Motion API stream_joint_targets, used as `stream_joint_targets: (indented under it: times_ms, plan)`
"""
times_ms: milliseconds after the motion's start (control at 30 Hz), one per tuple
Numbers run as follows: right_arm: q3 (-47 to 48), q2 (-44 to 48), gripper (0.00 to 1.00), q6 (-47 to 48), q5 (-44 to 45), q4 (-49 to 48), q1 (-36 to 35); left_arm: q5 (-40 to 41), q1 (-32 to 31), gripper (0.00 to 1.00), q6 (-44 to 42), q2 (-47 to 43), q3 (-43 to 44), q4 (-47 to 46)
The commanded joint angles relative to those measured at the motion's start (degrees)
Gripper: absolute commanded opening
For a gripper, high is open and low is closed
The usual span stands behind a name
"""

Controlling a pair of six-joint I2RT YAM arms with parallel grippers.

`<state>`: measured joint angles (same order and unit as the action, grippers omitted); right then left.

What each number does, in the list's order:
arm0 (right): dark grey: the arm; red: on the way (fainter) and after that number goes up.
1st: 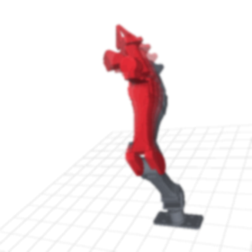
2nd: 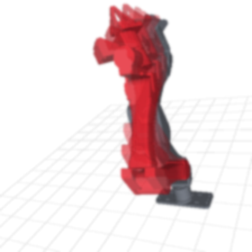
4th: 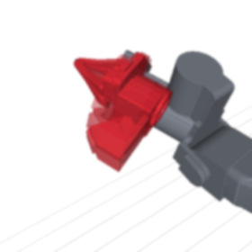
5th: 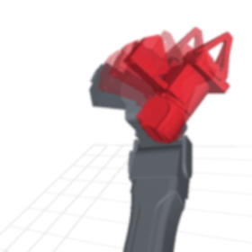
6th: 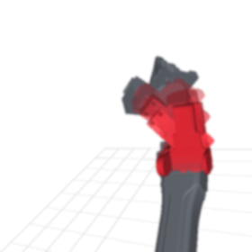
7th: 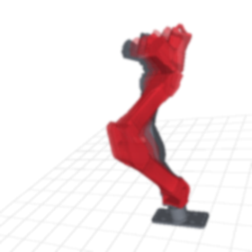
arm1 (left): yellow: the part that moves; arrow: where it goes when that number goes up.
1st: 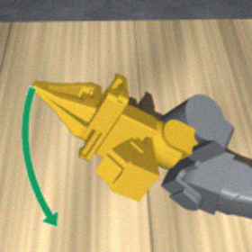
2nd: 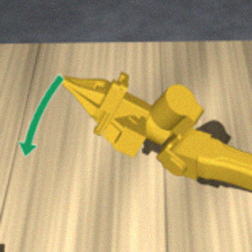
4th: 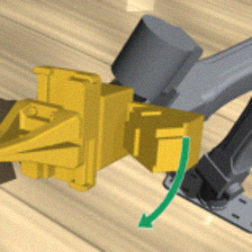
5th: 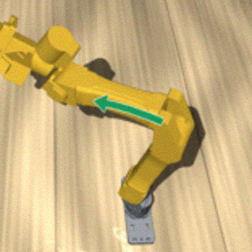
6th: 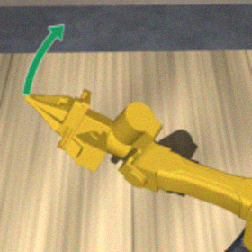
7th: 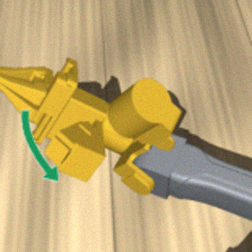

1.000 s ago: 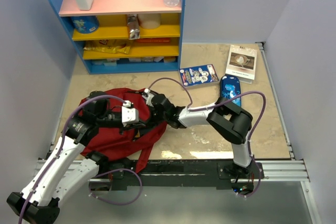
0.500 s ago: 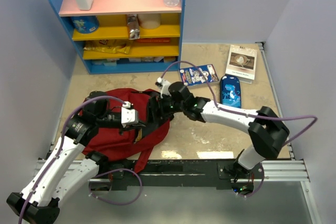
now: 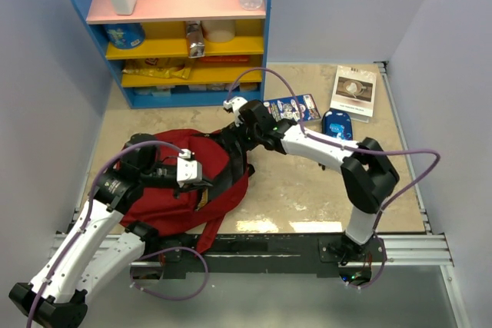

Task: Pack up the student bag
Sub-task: Place the book in the student bag, then adjust the student bag at the center of the board.

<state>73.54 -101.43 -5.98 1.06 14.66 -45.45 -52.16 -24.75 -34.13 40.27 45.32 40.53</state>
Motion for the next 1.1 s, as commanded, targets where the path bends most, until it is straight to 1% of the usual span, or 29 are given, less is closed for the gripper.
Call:
stream_joint_targets:
  times_ms: [0,100,133,333,400,467,500,533,567,600,633,667,700,767,800,867,900,933,967,1000,1033,1067]
  plan:
    - [6.42,-5.95,0.99,9.57,0.19,-1.03,1.15,-3.65,0.06,0.0,-1.29,-0.46,3.81,-0.72]
    - [8.89,-9.74,0.99,10.81,-5.44,-4.1,2.38,-3.56,0.06,0.0,-1.47,-0.63,4.07,-0.1]
    - [9.51,-10.97,0.99,10.9,-8.67,-4.98,2.82,-3.65,0.06,0.0,-1.47,-0.63,3.99,-0.19]
    - [18.21,-19.14,0.99,11.43,-12.92,-6.66,4.14,-4.09,0.06,0.0,-1.2,-0.72,4.16,-0.19]
    - [21.11,-20.73,0.95,10.2,-15.46,-7.71,4.41,-4.35,0.05,0.0,-1.2,-0.81,3.99,-0.28]
    - [23.65,-22.93,0.79,7.67,-15.57,-8.59,4.67,-4.35,0.06,0.0,-1.12,-0.9,3.9,-0.37]
    - [24.54,-23.55,0.66,6.43,-13.73,-8.5,5.02,-4.27,0.06,0.0,-1.11,-0.9,3.81,-0.37]
    - [25.33,-24.34,0.07,3.81,-11.37,-8.24,5.37,-4.09,0.06,0.0,-1.2,-0.81,3.9,-0.19]
    - [25.17,-24.26,0.0,0.21,-9.08,-8.15,5.81,-3.83,0.06,0.0,-1.72,-0.9,3.81,-0.02]
    - [24.03,-23.39,0.0,-1.04,-5.32,-8.93,6.25,-3.65,0.06,0.0,-1.9,-0.98,3.9,0.33]
    - [21.85,-22.07,0.0,-2.53,-3.45,-10.68,7.21,-3.47,0.06,0.0,-2.25,-0.98,3.72,0.51]
    - [16.69,-18.58,0.0,-5.24,-1.26,-14.79,7.74,-2.95,0.06,0.0,-2.87,-0.98,3.64,0.77]
    - [14.55,-16.98,0.0,-6.58,4.07,-16.83,8.53,-2.6,0.06,0.0,-3.13,-0.98,3.63,0.86]
    - [9.29,-12.51,0.0,-9.12,7.19,-19.91,9.59,0.2,-0.03,0.0,-3.31,-1.07,3.37,0.25]
    - [8.04,-11.52,0.0,-10.27,10.42,-20.02,10.55,1.44,0.05,0.0,-3.31,-1.07,3.46,-0.45]
    - [5.14,-9.5,0.0,-13.16,12.72,-19.67,11.43,4.94,0.06,0.0,-4.1,-1.16,3.81,-0.98]
    - [4.52,-7.92,0.0,-14.49,15.44,-18.62,11.7,5.66,0.06,0.0,-4.54,-1.16,3.81,-0.81]
    - [3.73,-7.3,0.0,-15.28,15.03,-18.26,11.88,6.45,0.06,0.0,-5.24,-1.16,3.81,-0.55]
    - [1.37,-6.68,0.0,-15.64,12.94,-20.35,11.88,7.59,0.06,0.0,-6.29,-1.25,3.72,-0.28]
    - [0.48,-5.81,0.06,-15.38,11.96,-21.32,11.7,8.12,-0.03,0.0,-6.39,-1.51,3.55,-0.11]
    - [-0.06,-5.89,0.2,-15.9,8.73,-21.25,11.79,8.74,0.05,0.0,-6.47,-1.51,2.94,-0.1]
    - [-0.76,-5.89,0.26,-16.78,7.74,-20.99,11.79,9.87,0.06,0.0,-6.56,-1.69,2.5,-0.1]
